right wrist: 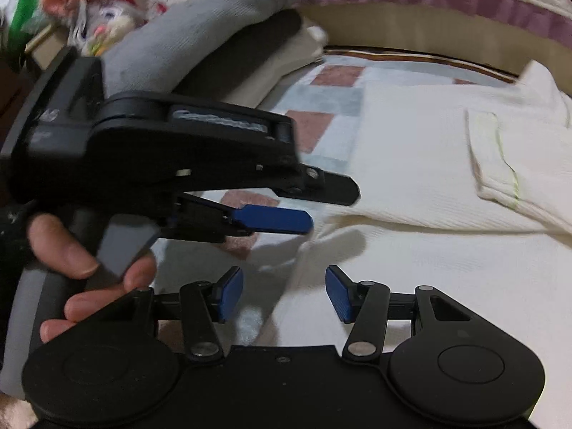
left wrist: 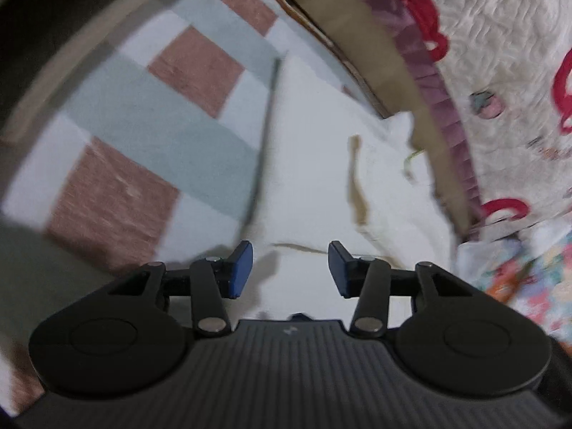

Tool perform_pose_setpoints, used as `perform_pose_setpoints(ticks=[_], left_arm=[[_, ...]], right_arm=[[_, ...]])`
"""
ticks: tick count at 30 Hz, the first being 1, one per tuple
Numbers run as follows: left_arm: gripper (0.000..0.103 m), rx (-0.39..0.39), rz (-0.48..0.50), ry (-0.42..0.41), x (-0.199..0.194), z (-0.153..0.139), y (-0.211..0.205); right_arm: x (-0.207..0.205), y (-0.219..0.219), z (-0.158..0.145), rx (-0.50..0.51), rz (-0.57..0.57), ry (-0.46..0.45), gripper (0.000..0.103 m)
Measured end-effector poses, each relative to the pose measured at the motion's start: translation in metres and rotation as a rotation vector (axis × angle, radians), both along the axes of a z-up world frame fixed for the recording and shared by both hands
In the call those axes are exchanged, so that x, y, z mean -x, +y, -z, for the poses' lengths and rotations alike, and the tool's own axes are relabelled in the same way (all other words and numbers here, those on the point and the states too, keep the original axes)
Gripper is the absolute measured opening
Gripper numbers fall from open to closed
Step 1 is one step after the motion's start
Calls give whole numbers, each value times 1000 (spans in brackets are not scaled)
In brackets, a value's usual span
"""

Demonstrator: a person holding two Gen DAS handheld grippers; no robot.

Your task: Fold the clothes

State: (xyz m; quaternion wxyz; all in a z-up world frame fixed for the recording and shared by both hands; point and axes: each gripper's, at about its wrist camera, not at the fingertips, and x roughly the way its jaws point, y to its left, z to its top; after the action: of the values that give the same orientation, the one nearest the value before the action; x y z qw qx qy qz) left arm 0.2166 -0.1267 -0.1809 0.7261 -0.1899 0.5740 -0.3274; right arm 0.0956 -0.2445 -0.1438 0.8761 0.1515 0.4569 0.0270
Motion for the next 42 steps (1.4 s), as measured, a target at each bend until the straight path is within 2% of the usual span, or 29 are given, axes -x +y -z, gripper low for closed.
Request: perform_pose_setpoints(ticks=[3,5,7,10,14,16,18,19,20,21,22,23,25,29,30,32,34,36,39,42], left_arm=[[35,-62,50,-54,2,-1,-8],[33,-79,75,-71,1,-1,-12],[30,-109,101,-91,0,0,-16],[22,-173,133,-122,-2,5,-23],[22,-140,124,-99,-6,7,-22],[4,-91,139,-92,-5,8,-23],[4,-12,153,-101,-4,3,-23],[4,23,158,-114,-3,-2,-23],[4,57,163,-128,-2,-7,-23],[4,82,168,-138,-1,-11,-23],[4,100,171,-146,0,-14,-24],[4,118,173,-153,1,-18,-24],[4,159,174,-147,-1,-24,-27],[8,246,185,-108,-8,-33,-39],[12,253,185,-104,-9,-35,-43],[28,234,175,-116,-9,-40,-51],[50,179,147,-137,-12,-43,-59],[51,95,120,-148,-20,-43,-71],[51,60,113,-151,-37,-45,-93],[52,24,107,-154,-54,-46,-115]], right_arm=[[-3,4,3,61,-31,28,54],[-3,2,7,48,-36,53,49],[-4,2,12,37,-43,76,49],[0,9,17,81,-75,102,49],[4,18,19,155,-106,101,56],[4,31,22,249,-181,102,67],[7,37,24,300,-219,78,66],[8,36,24,303,-222,63,59],[10,32,22,313,-205,55,48],[12,28,20,325,-186,48,13],[14,22,14,350,-182,35,7],[17,16,9,376,-179,21,7],[25,-2,-5,335,-131,-9,6],[47,-31,-27,382,-39,-48,6],[53,-41,-30,382,-10,-47,6],[66,-62,-33,371,52,-47,6],[82,-75,-35,355,108,-46,6],[93,-88,-33,298,160,-50,6],[110,-98,-30,211,222,-69,6],[101,-97,-22,102,209,-81,6]])
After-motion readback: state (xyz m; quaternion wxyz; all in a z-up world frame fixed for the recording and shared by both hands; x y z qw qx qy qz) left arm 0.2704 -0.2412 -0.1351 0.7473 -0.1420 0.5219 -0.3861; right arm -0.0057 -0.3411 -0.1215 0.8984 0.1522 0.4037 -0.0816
